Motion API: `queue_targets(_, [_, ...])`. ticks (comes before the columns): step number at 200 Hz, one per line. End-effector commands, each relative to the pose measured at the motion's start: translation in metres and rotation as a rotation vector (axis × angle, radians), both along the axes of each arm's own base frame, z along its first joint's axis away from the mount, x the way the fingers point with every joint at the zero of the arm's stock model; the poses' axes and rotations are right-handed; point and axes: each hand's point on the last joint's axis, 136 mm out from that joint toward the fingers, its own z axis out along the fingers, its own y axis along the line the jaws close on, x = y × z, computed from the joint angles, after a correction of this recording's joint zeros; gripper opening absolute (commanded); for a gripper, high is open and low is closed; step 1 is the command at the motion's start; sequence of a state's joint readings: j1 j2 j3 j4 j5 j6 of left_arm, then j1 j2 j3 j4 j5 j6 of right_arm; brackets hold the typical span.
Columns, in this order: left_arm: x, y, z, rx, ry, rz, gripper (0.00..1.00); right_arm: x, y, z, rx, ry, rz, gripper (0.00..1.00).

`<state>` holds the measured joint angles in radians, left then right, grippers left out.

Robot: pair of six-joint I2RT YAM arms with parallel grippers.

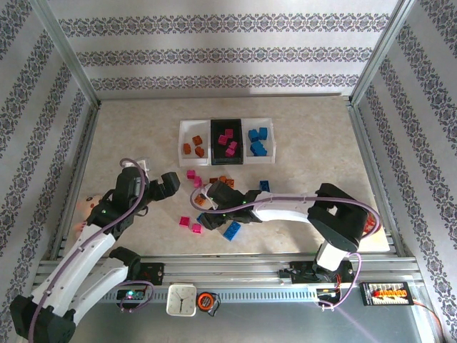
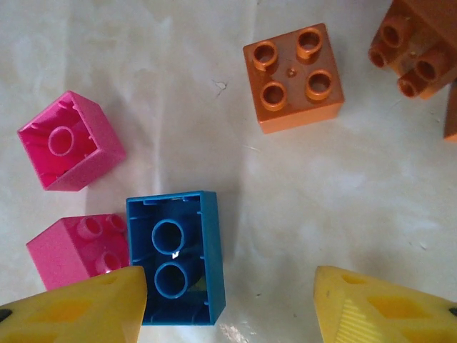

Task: Sort the legos into containers by color
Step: Pick up the lego from the bottom-center of the table.

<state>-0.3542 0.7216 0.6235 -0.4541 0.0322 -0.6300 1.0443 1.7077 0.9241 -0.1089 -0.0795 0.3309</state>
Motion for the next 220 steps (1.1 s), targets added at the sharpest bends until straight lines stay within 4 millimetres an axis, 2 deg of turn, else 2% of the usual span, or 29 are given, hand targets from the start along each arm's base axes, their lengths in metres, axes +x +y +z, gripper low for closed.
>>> queue_targets(1, [-0.01,0.006,-0.017,0.013,0.054,0.03,1.0,-0.001,0.011,0.004,-0.006,-0.026,0.041,0.61])
queue_targets(35, [-0.009,0.004,-0.025,-0.003,0.071,0.032,1.0,-0.004,0.015,-0.003,-0.027,-0.021,0.064,0.61])
queue_targets(77, [-0.008,0.005,-0.027,0.01,0.074,0.037,1.0,-0.005,0.011,-0.017,-0.086,-0.01,0.062,0.6])
queue_targets(112, [-0.009,0.007,-0.028,0.014,0.079,0.042,1.0,0.002,-0.007,-0.027,-0.133,0.0,-0.003,0.52])
queue_targets(131, [-0.009,0.007,-0.03,0.018,0.082,0.042,1.0,0.005,-0.018,-0.028,-0.134,0.004,-0.034,0.5])
queue_targets(144, [-0.009,0.007,-0.03,0.018,0.082,0.041,1.0,0.006,-0.019,-0.026,-0.127,0.003,-0.031,0.52])
queue_targets(161, [-0.009,0.007,-0.03,0.016,0.082,0.04,1.0,0.005,-0.015,-0.025,-0.118,0.006,-0.012,0.6])
queue_targets(175, [-0.008,0.006,-0.031,0.014,0.083,0.041,1.0,0.007,-0.01,-0.025,-0.115,0.008,-0.007,0.61])
queue_targets(202, [-0.009,0.006,-0.034,0.01,0.091,0.041,1.0,0.01,-0.002,-0.028,-0.113,0.012,0.002,0.53])
queue_targets(220, [-0.01,0.006,-0.034,0.013,0.095,0.04,1.0,0.01,-0.001,-0.027,-0.106,0.012,0.005,0.43])
